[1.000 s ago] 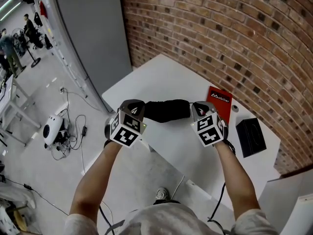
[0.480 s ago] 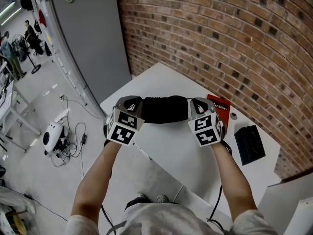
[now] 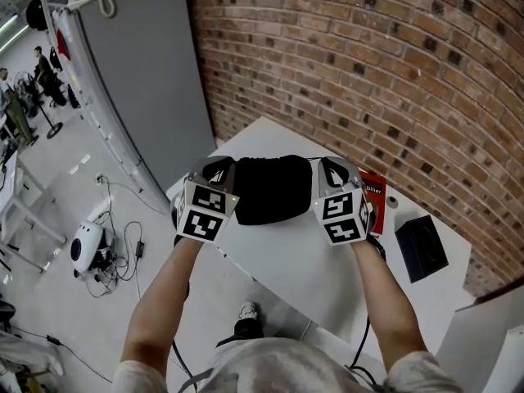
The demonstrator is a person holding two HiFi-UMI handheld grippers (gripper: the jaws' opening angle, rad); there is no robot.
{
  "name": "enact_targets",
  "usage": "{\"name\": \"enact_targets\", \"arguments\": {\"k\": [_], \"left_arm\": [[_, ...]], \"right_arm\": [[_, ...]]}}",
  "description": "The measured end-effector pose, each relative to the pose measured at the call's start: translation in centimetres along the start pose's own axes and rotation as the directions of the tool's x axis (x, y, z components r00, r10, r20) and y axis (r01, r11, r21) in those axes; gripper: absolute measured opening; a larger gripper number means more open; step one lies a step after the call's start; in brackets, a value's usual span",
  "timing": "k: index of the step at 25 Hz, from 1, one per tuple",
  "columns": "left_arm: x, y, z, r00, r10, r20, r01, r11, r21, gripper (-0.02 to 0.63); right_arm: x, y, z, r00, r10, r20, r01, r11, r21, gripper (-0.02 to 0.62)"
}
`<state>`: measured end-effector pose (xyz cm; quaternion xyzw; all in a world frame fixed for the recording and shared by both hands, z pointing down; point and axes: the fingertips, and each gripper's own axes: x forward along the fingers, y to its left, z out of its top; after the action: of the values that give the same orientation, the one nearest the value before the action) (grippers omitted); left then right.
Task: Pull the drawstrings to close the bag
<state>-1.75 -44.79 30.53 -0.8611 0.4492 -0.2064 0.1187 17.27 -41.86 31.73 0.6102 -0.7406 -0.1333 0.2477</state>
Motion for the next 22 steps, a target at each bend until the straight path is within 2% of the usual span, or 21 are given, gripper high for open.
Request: {"name": "enact_targets", "arguments": {"k": [10, 14, 22], "left_arm": [[2.0, 2.7, 0.9, 0.999, -0.023, 0.04, 0.022, 0.999, 0.038, 0.006], [2.1, 4.1, 0.6, 0.999, -0.002, 0.033, 0.001, 1.0, 0.014, 0.005], [2.3, 6.2, 0.4, 0.999, 0.036, 0.033, -0.035, 0.999, -0.031, 0.005]], "right_arm": [[2.5, -2.1, 1.9, 0.995, -0.096, 0.024, 0.095, 0.994, 0.046, 0.011], [2.9, -3.5, 1.8, 0.99, -0.139, 0.015, 0.138, 0.988, 0.067, 0.011], [3.0, -4.9, 1.7, 0.986, -0.165, 0.013, 0.164, 0.983, 0.079, 0.011]]}}
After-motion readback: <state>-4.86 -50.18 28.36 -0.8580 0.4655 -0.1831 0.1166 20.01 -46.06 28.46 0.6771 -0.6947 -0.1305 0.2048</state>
